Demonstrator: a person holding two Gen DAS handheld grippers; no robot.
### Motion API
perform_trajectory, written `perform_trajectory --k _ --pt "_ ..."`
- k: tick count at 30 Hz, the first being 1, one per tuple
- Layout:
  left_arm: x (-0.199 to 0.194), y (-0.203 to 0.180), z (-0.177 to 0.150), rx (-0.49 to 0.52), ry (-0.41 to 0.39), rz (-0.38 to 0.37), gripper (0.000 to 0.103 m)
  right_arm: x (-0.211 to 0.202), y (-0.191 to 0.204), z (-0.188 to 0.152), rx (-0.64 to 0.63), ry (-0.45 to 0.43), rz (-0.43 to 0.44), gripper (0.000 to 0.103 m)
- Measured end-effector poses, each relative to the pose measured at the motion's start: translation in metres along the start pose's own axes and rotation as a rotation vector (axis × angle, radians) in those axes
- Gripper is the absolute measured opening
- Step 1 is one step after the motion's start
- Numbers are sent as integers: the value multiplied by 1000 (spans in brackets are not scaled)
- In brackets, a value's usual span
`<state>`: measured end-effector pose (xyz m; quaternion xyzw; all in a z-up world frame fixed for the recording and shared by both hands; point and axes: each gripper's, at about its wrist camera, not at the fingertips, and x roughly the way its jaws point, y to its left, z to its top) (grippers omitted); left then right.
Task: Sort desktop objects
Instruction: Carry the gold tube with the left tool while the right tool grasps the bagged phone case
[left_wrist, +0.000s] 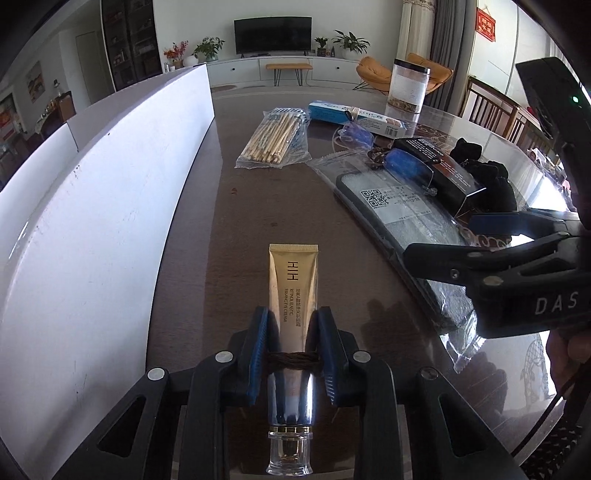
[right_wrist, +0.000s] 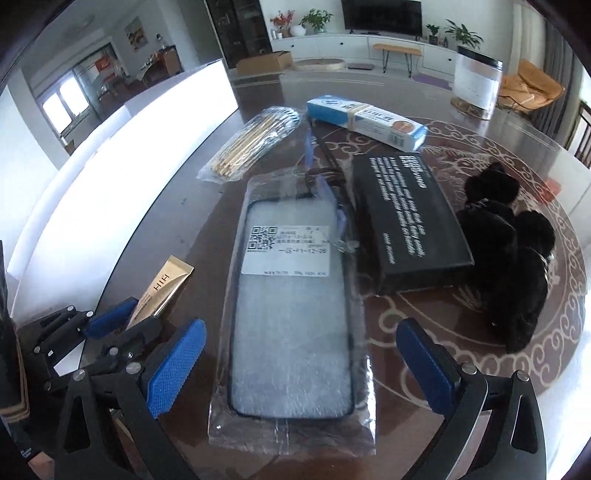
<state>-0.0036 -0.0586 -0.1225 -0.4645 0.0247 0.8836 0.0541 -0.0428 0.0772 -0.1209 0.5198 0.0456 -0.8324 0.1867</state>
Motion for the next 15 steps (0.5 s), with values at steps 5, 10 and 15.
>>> perform_trajectory --k 5,10,15 --pt "-6 2 -6 -18 3 -17 27 19 10 -1 -86 9 -85 91" --pt "-16 -1 -9 -20 0 -56 27 -8 -36 -13 128 -19 71 76" --pt "-39 -9 -3 -14 -46 -101 27 -38 -105 -51 555 -141 522 76"
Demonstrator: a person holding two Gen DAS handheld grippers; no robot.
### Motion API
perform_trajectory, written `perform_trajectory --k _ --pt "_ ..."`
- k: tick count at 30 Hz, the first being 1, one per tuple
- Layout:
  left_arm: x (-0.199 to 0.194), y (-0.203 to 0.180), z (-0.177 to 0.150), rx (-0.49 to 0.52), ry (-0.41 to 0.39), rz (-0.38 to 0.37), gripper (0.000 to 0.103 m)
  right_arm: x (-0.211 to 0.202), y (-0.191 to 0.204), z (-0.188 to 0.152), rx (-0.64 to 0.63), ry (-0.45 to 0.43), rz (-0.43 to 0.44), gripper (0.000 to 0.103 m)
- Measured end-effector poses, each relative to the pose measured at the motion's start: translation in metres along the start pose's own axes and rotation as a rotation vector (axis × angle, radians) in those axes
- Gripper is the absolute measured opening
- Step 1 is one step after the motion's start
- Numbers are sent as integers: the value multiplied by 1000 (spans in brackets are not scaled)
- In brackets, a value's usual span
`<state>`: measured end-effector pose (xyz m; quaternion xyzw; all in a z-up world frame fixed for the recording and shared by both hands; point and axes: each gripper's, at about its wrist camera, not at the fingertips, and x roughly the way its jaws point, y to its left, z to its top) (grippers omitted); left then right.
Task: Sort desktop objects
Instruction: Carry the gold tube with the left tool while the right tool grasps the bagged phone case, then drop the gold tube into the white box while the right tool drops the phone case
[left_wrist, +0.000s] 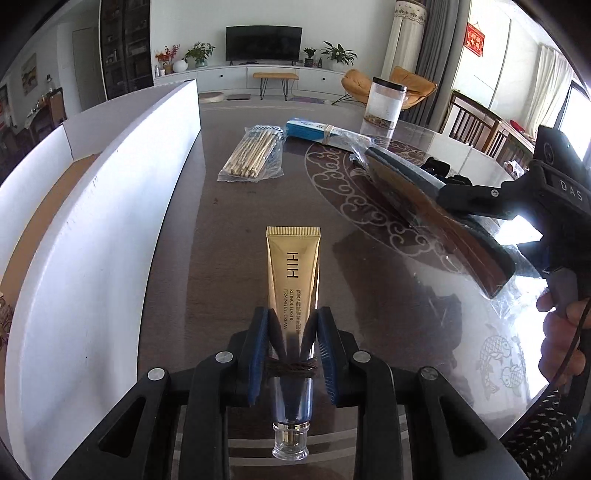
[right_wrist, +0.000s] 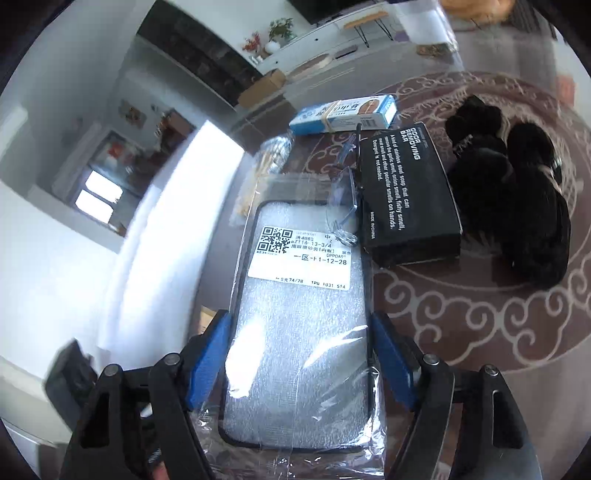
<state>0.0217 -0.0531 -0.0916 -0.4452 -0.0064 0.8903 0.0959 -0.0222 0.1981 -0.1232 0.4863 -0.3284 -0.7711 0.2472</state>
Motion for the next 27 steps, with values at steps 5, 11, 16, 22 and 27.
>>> perform_trajectory --k 5,11,16,22,27 --pt "-20 -3 14 -23 -34 -48 27 -16 -26 -19 206 -17 279 76" --pt "-51 6 28 -58 -80 -84 27 -25 7 -24 184 -50 389 76" --pt "-99 39 41 -121 -168 -96 27 -25 67 -13 69 -48 402 76" --pt "-171 88 49 -155 -294 -45 27 -15 145 -10 -57 -40 431 76" --pt "-210 139 50 -204 -320 21 27 14 204 -7 -126 1 428 76"
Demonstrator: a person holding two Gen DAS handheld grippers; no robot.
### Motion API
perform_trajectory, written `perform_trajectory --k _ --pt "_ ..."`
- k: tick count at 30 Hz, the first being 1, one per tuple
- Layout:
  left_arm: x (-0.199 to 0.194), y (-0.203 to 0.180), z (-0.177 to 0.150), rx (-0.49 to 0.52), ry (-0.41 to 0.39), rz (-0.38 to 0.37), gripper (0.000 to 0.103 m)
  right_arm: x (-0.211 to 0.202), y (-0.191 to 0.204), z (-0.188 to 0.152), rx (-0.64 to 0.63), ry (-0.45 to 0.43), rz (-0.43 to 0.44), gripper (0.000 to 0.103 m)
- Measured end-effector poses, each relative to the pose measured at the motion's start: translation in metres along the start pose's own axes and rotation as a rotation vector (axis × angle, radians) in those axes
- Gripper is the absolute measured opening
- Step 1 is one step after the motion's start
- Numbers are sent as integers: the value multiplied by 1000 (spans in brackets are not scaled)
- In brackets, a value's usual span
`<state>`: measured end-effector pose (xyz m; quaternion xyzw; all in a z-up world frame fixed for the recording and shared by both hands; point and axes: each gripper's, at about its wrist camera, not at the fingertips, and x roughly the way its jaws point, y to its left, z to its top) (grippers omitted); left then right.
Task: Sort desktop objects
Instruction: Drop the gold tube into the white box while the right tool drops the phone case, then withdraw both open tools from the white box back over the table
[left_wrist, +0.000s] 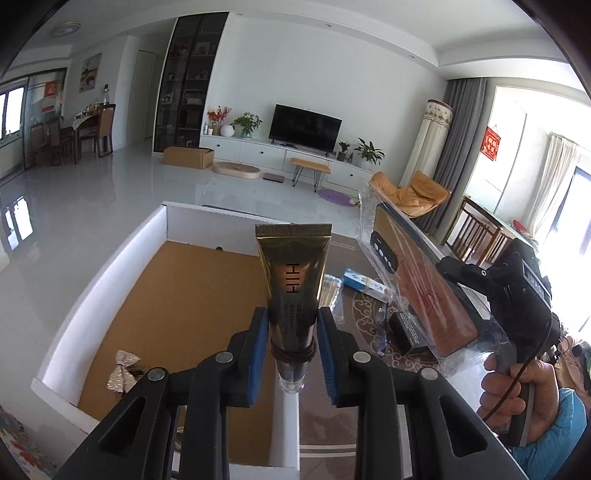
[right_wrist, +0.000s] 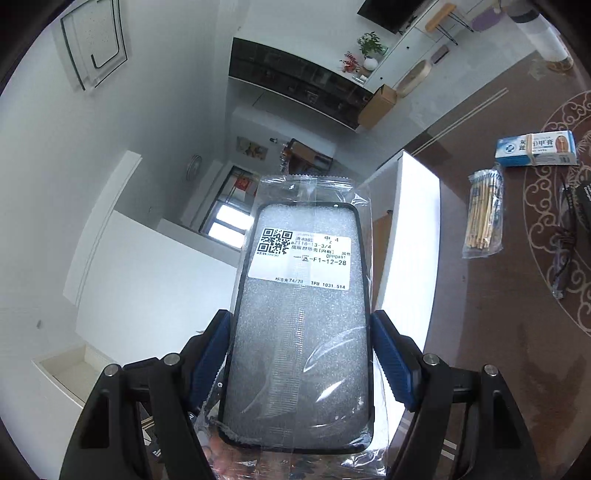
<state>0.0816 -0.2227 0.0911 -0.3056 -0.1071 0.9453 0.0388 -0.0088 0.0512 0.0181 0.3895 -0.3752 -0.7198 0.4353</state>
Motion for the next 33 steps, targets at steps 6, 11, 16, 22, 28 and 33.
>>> perform_trajectory --k 6,11,16,22,28,33 --pt "29 64 11 -14 88 139 27 96 40 -8 -101 99 2 76" --pt "87 110 3 -66 227 178 27 182 35 -27 -196 186 -146 76" --pt "118 133 -8 -163 353 276 31 238 14 -43 -260 291 -315 77" --pt "104 141 -21 -228 272 326 63 194 14 -46 -368 215 -327 79" --pt "98 71 -11 -122 180 205 63 77 -30 -40 -397 -7 -546 93" --pt "94 -40 -11 66 145 42 87 -38 -87 -60 -275 -146 -859 93"
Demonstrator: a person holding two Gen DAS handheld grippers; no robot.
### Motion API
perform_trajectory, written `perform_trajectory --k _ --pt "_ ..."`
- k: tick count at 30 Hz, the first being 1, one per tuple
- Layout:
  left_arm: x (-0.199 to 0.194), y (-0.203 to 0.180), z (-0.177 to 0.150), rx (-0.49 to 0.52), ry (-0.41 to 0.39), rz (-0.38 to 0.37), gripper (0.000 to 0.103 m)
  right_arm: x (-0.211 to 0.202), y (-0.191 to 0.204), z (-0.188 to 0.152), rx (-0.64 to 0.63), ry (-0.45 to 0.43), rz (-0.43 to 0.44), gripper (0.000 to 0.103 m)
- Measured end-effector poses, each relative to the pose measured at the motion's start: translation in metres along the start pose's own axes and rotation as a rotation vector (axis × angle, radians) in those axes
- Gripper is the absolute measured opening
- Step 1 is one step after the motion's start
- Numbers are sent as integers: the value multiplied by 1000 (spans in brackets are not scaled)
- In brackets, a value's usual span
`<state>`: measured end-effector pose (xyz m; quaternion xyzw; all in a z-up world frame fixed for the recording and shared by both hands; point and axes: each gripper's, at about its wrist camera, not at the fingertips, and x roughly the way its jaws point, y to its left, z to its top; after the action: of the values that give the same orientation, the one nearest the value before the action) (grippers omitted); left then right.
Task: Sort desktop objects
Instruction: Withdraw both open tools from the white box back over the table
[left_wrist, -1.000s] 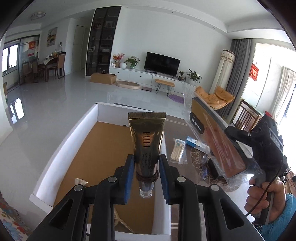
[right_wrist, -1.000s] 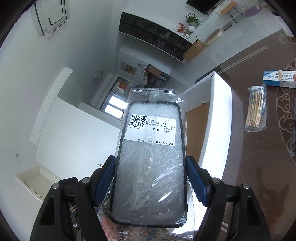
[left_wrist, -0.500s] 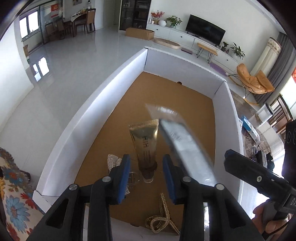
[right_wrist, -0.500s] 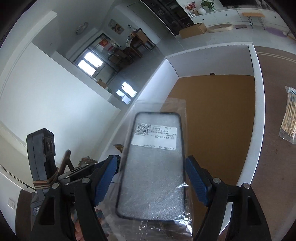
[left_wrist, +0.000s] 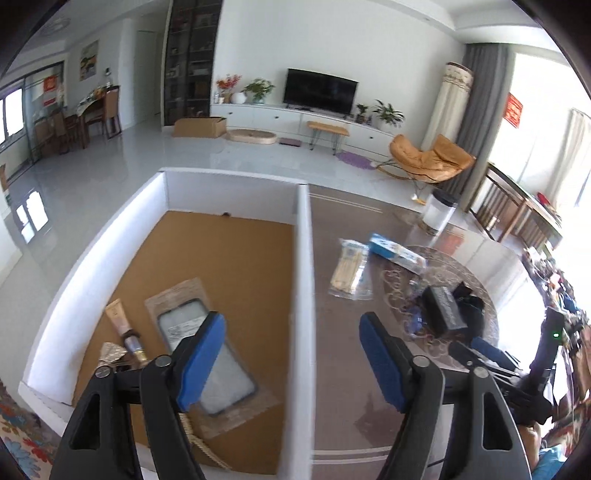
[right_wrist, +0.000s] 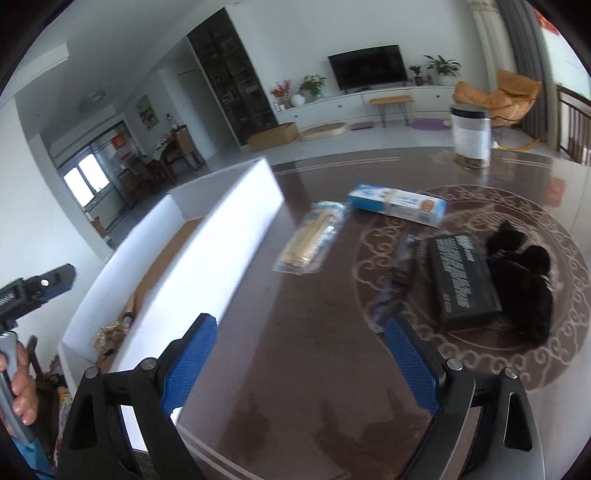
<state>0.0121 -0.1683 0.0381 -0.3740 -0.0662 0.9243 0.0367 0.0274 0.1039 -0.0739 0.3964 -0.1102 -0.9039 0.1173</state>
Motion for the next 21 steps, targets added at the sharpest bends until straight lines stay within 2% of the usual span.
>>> perform_trajectory --k 3,5,7,9,11,15,18,21 --pt "2 -64 -11 78 12 -111 99 -24 -55 -17 64 10 -162 93" --pt "17 -104 -23 123 60 -173 100 -31 -78 -25 62 12 -254 93" --pt "42 -137 -38 156 123 -187 100 -36 -97 -35 52 29 -316 93" --pt "73 -158 -55 198 163 -162 100 -35 -110 -38 74 56 -325 93" --pt "101 -170 -75 236 194 -90 100 -36 -118 -45 86 74 -327 93" --pt "143 -164 -89 263 202 4 100 -19 -121 -49 62 132 -342 93" --pt "162 -159 -92 264 210 31 100 -17 -122 -49 49 146 -350 93" --pt "171 -159 -93 262 198 27 100 -18 -123 -49 46 144 -358 93"
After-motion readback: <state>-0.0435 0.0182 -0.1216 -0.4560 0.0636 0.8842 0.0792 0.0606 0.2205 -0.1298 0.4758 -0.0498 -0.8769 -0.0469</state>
